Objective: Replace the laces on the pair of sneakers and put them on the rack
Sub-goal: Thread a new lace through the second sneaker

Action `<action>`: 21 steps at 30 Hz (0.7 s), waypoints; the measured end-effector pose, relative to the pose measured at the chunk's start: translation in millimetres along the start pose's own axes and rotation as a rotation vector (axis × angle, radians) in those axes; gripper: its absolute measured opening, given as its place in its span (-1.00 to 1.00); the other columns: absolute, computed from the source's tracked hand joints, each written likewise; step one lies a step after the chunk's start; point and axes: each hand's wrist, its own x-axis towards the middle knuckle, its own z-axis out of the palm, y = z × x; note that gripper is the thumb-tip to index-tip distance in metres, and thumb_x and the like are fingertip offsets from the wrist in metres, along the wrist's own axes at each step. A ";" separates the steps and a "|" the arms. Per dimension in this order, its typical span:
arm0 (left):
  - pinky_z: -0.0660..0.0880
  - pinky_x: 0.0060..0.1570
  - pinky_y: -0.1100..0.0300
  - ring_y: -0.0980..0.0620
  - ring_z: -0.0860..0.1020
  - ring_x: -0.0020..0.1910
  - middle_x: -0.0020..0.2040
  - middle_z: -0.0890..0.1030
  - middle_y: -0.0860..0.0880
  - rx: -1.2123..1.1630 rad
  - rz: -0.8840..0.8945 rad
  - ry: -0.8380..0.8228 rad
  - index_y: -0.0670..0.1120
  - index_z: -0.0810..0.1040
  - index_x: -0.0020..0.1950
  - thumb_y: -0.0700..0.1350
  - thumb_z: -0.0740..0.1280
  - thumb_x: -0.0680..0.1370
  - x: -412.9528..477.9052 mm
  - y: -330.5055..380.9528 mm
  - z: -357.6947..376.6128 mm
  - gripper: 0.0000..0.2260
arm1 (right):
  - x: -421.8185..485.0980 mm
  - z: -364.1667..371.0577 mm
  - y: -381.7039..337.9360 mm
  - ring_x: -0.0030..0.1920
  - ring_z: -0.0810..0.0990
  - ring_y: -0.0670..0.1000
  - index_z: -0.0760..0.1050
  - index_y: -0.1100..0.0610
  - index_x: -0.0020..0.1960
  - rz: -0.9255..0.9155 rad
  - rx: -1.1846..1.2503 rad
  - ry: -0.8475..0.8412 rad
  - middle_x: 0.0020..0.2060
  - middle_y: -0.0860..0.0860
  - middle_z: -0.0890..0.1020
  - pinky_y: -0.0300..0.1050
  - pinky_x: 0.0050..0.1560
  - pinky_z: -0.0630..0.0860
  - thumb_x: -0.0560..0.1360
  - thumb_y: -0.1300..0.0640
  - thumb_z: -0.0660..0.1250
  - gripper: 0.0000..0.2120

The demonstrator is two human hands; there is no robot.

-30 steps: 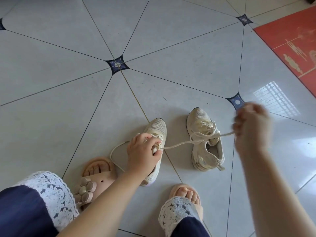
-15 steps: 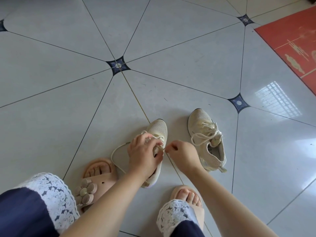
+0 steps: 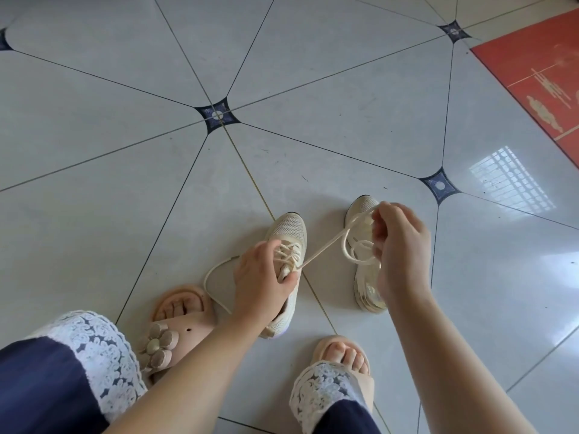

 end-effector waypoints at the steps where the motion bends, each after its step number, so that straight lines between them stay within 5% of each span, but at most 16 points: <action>1: 0.32 0.17 0.06 -0.08 0.40 0.20 0.18 0.49 -0.05 -0.042 -0.038 -0.019 -0.10 0.44 0.25 -0.03 0.49 0.33 -0.3 -2.1 -1.2 -0.47 | 2.7 2.4 3.9 -0.53 0.27 -0.11 0.38 0.07 -0.43 0.019 -0.093 -0.065 -0.53 -0.08 0.40 -0.24 -0.46 0.21 0.36 0.15 0.25 -0.80; 6: 0.25 0.19 0.26 -0.01 0.36 0.25 0.24 0.45 -0.03 -0.195 -0.065 -0.218 -0.06 0.40 0.29 -0.09 0.57 0.24 2.0 -13.9 -11.9 -0.33 | -1.3 10.8 46.9 -0.42 0.39 -0.17 0.47 0.06 -0.16 -0.023 -0.766 -0.324 -0.38 -0.10 0.53 -0.23 -0.39 0.28 0.47 -0.07 0.30 -0.80; 10: 0.22 0.27 0.27 -0.03 0.33 0.31 0.32 0.38 -0.09 -0.187 -0.020 -0.370 -0.06 0.33 0.36 -0.24 0.53 0.26 8.6 -20.4 -24.6 -0.28 | -14.1 21.6 71.4 -0.31 0.45 -0.21 0.33 0.03 0.07 0.000 -0.787 -0.416 -0.30 -0.16 0.49 -0.31 -0.36 0.36 0.38 -0.16 0.39 -0.57; 14: 0.15 0.09 0.49 0.00 0.36 0.30 0.34 0.34 -0.09 -0.054 0.073 -0.419 -0.06 0.31 0.38 -0.30 0.40 0.36 13.6 -21.7 -32.5 -0.38 | -17.2 31.8 79.8 -0.21 0.47 -0.10 0.26 0.07 0.32 -0.009 -0.851 -0.484 -0.27 -0.19 0.44 -0.20 -0.30 0.35 0.37 -0.09 0.42 -0.38; 21: 0.27 -0.04 0.35 -0.05 0.49 0.17 0.19 0.54 -0.10 0.050 0.155 -0.336 -0.11 0.39 0.31 -0.23 0.33 0.43 10.3 -23.6 -34.5 -0.56 | -20.0 27.9 83.4 -0.17 0.42 -0.16 0.16 -0.20 0.43 -0.155 -0.843 -0.545 -0.12 -0.05 0.48 -0.22 -0.15 0.36 0.43 0.01 0.36 -0.35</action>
